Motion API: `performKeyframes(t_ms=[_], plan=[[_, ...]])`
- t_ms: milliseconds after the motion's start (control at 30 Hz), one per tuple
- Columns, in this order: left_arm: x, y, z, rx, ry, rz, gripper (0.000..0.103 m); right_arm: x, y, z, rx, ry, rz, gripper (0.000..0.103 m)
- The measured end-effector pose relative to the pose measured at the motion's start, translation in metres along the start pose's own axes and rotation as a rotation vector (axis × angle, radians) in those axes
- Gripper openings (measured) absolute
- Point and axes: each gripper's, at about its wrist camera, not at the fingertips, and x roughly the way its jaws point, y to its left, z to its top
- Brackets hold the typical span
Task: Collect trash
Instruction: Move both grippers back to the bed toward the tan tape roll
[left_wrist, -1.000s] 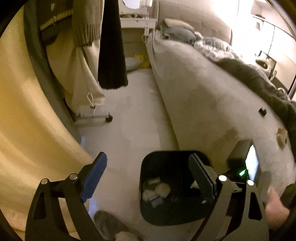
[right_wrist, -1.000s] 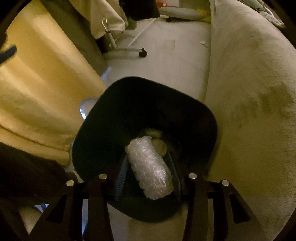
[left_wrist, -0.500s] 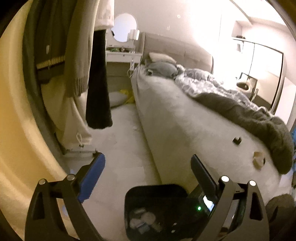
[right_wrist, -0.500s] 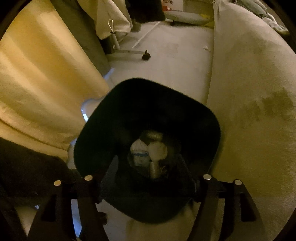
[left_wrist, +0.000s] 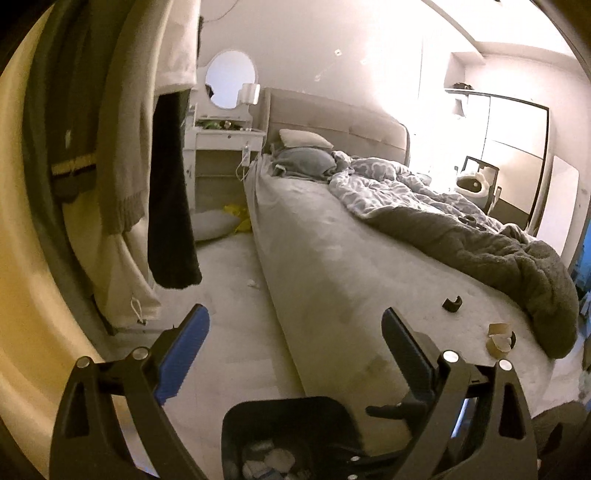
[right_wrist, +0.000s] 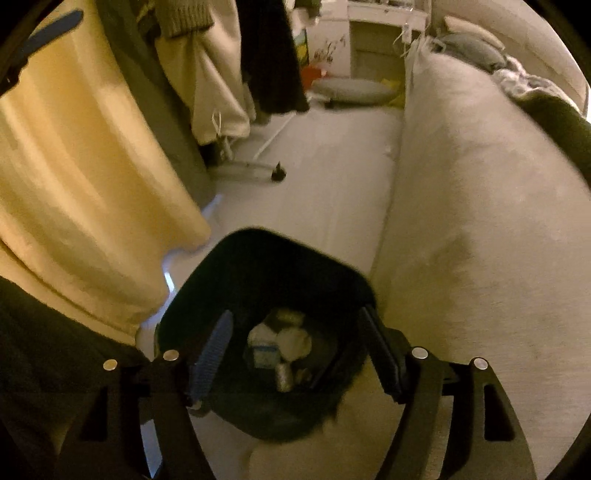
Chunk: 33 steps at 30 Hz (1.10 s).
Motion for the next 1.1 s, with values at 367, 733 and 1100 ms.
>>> performKeyframes(t_ms=[367, 733, 1100], plan=[[0.013, -0.028, 0.001, 0.028, 0.008, -0.038, 0.097, -0.044, -0.04, -0.003, 0.038, -0.089, -0.044, 0.075], [0.029, -0.062, -0.003, 0.042, 0.039, -0.09, 0.098, -0.093, -0.092, -0.014, 0.112, -0.155, -0.111, 0.077], [0.045, -0.107, -0.013, 0.099, 0.077, -0.152, 0.098, -0.136, -0.153, -0.029, 0.222, -0.2, -0.163, 0.077]])
